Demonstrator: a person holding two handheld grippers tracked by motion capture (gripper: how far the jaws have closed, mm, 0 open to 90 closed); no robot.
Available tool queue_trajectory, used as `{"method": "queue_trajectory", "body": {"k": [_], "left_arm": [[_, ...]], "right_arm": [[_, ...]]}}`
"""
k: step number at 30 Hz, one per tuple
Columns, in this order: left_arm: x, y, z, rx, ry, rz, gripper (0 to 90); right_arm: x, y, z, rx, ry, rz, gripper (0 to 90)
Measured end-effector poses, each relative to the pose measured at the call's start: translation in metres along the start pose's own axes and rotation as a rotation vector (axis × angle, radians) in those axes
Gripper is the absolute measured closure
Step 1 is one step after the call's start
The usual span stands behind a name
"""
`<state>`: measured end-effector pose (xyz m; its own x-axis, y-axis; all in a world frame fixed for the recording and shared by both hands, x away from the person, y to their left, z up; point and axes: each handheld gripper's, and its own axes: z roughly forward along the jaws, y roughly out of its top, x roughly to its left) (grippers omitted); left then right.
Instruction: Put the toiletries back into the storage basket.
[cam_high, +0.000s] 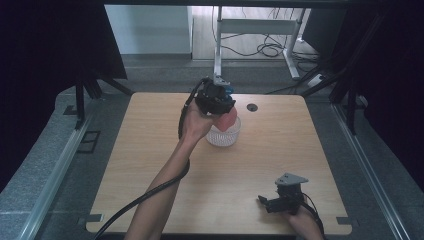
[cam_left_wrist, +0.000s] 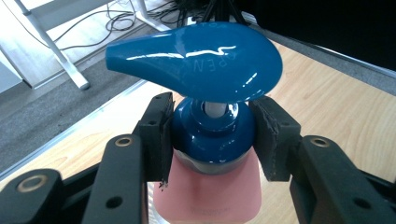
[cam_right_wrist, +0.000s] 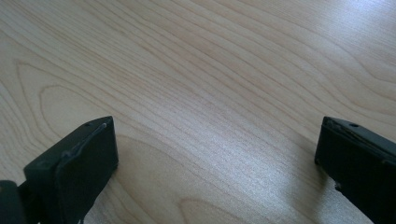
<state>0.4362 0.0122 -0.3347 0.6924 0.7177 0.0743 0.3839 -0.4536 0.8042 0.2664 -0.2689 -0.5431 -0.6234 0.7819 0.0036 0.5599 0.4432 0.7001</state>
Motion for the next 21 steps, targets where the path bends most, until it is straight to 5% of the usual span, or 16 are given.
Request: {"method": "queue_trajectory", "body": {"k": [21], "left_arm": [[0.004, -0.008, 0.033, 0.013, 0.046, -0.03, 52.5]], "right_arm": [[0.0, 0.0, 0.0, -0.001, 0.003, -0.003, 0.0]]}}
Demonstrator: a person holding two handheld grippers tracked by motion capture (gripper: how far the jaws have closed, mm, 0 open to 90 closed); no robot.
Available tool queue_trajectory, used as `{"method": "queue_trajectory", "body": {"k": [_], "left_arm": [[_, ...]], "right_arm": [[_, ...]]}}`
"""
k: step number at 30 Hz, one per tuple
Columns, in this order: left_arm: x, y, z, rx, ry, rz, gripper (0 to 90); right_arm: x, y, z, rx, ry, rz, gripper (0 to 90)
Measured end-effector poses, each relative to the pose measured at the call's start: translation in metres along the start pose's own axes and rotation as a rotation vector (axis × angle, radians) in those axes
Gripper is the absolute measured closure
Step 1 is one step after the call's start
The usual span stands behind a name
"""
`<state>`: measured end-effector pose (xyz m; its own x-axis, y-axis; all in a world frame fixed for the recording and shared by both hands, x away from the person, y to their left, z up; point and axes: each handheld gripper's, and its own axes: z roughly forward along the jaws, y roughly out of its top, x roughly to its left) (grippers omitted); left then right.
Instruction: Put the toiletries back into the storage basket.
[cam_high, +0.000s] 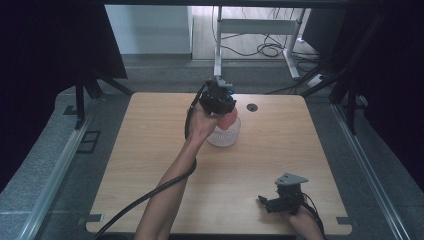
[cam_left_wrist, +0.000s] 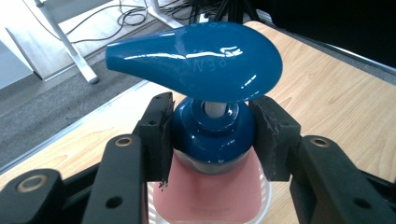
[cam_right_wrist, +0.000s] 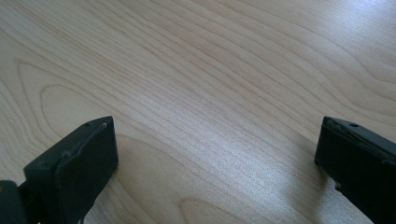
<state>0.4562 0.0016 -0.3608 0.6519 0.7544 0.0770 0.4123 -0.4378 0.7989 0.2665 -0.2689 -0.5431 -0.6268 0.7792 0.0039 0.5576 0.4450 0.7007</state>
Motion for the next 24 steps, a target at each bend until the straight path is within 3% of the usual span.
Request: {"method": "queue_trajectory", "body": {"k": [24], "left_arm": [[-0.001, -0.024, 0.024, 0.033, -0.008, -0.022, 52.6]], "right_arm": [[0.0, 0.0, 0.0, 0.0, 0.001, -0.002, 0.0]]}}
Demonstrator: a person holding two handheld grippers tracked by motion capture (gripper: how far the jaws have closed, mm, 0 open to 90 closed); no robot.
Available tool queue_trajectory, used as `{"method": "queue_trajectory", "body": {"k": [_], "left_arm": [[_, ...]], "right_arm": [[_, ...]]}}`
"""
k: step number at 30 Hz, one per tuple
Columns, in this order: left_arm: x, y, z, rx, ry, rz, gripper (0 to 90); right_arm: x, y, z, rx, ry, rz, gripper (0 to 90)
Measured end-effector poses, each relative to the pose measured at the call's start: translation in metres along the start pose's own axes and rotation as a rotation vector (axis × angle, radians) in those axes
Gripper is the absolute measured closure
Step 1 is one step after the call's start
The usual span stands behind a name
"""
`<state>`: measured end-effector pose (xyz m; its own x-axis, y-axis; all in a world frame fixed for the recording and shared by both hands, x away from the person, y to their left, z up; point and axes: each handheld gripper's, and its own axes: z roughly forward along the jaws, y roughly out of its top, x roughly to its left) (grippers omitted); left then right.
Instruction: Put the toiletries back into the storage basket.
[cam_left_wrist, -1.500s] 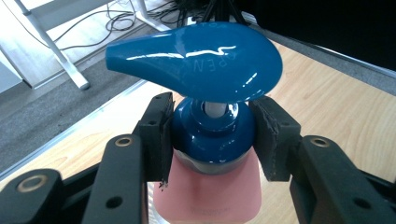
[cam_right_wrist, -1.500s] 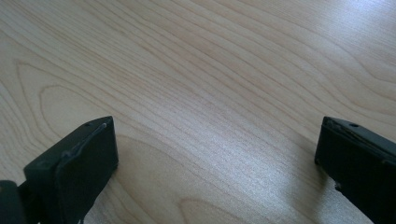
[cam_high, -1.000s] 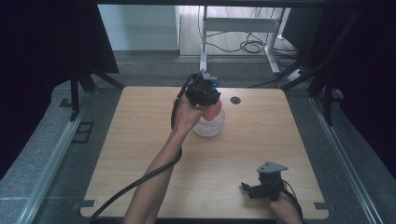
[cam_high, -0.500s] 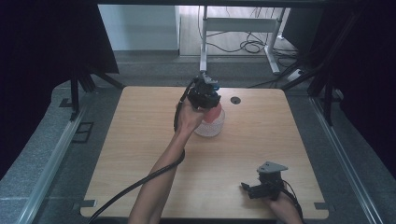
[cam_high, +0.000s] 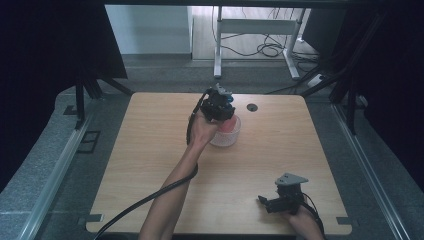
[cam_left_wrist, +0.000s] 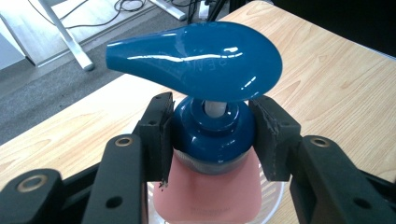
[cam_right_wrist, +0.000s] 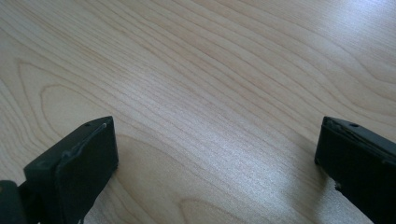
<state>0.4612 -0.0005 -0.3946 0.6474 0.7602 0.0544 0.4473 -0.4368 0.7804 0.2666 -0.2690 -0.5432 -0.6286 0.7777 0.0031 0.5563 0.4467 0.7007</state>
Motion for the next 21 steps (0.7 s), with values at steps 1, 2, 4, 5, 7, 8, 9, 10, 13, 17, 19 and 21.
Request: {"method": "queue_trajectory", "body": {"k": [1, 2, 4, 5, 7, 8, 9, 10, 13, 17, 19, 21], "left_arm": [[0.0, -0.001, 0.001, 0.0, 0.001, -0.001, 52.5], [0.0, -0.002, 0.001, 0.001, 0.0, -0.001, 52.5], [0.001, -0.003, 0.002, 0.003, 0.002, -0.002, 52.5], [0.001, -0.004, 0.003, 0.002, 0.002, -0.005, 52.5], [0.001, -0.006, 0.005, 0.004, 0.003, -0.007, 52.6], [0.001, -0.007, 0.006, 0.005, 0.003, -0.007, 52.5], [0.001, -0.009, 0.007, 0.006, 0.003, -0.007, 52.5], [0.0, -0.01, 0.007, 0.007, 0.003, -0.008, 52.5], [0.0, -0.013, 0.011, 0.011, 0.005, -0.009, 52.5], [0.0, -0.018, 0.015, 0.013, 0.005, -0.015, 52.5], [-0.001, -0.02, 0.016, 0.015, 0.005, -0.018, 52.5], [-0.001, -0.021, 0.018, 0.017, 0.006, -0.019, 52.5]], "right_arm": [[0.0, 0.0, 0.0, 0.0, 0.0, 0.0, 0.0], [0.0, 0.0, 0.0, 0.0, 0.0, -0.001, 0.0], [0.0, 0.0, 0.0, 0.0, 0.0, 0.0, 0.0], [0.0, 0.0, 0.0, 0.0, 0.0, -0.001, 0.0], [0.0, 0.0, 0.0, 0.0, 0.0, -0.001, 0.0], [0.0, 0.0, 0.0, 0.0, 0.0, -0.001, 0.0], [0.0, 0.0, 0.0, 0.0, 0.0, -0.001, 0.0], [0.0, 0.0, 0.0, 0.001, 0.0, -0.001, 0.0], [0.0, 0.0, 0.0, 0.002, 0.0, -0.004, 0.0], [0.0, 0.0, 0.0, 0.001, 0.0, -0.002, 0.0], [0.0, 0.0, 0.0, 0.001, 0.0, -0.002, 0.0], [0.0, 0.0, 0.0, 0.001, 0.0, -0.003, 0.0]]}}
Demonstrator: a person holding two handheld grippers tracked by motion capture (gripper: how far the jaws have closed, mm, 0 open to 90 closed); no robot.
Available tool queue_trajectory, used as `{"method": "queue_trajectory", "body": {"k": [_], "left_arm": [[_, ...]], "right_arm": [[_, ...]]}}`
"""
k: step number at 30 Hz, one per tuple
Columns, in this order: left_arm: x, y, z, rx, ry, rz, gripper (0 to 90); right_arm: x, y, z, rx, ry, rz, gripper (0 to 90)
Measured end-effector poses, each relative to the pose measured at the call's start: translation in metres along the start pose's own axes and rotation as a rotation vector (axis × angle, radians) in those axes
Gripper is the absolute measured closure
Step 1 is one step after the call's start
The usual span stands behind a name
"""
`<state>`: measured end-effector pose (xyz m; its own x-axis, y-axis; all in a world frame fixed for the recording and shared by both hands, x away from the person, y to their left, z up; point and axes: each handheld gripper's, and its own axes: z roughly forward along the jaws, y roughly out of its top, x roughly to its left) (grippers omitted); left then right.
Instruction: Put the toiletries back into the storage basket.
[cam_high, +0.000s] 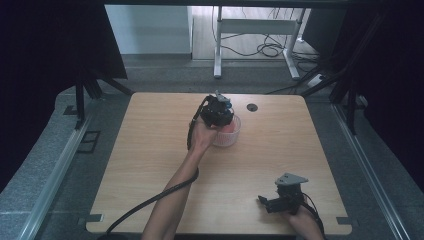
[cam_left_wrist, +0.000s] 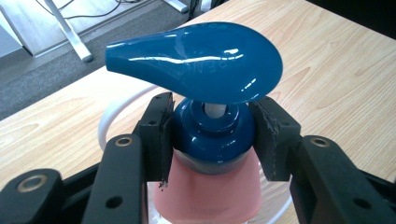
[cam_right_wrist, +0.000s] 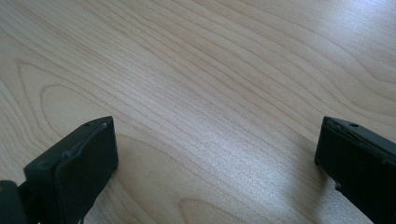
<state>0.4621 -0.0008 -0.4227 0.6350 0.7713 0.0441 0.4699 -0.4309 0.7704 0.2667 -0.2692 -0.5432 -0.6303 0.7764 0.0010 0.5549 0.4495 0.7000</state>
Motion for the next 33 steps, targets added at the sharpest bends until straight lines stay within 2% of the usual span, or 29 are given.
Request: {"method": "queue_trajectory", "body": {"k": [14, 20, 24, 33], "left_arm": [[-0.005, -0.01, 0.011, 0.005, 0.009, -0.004, 52.4], [-0.004, -0.012, 0.01, 0.002, 0.009, -0.012, 52.2], [-0.001, -0.011, 0.01, 0.021, 0.011, -0.029, 51.1], [-0.001, -0.011, 0.011, 0.026, 0.021, -0.026, 49.3]], "right_arm": [[0.0, 0.0, 0.0, 0.0, 0.0, -0.001, 0.0], [0.0, 0.0, 0.0, 0.0, 0.0, -0.001, 0.0], [0.0, 0.0, 0.0, 0.0, 0.0, 0.0, 0.0], [0.0, 0.0, 0.0, 0.0, 0.0, 0.0, 0.0]]}}
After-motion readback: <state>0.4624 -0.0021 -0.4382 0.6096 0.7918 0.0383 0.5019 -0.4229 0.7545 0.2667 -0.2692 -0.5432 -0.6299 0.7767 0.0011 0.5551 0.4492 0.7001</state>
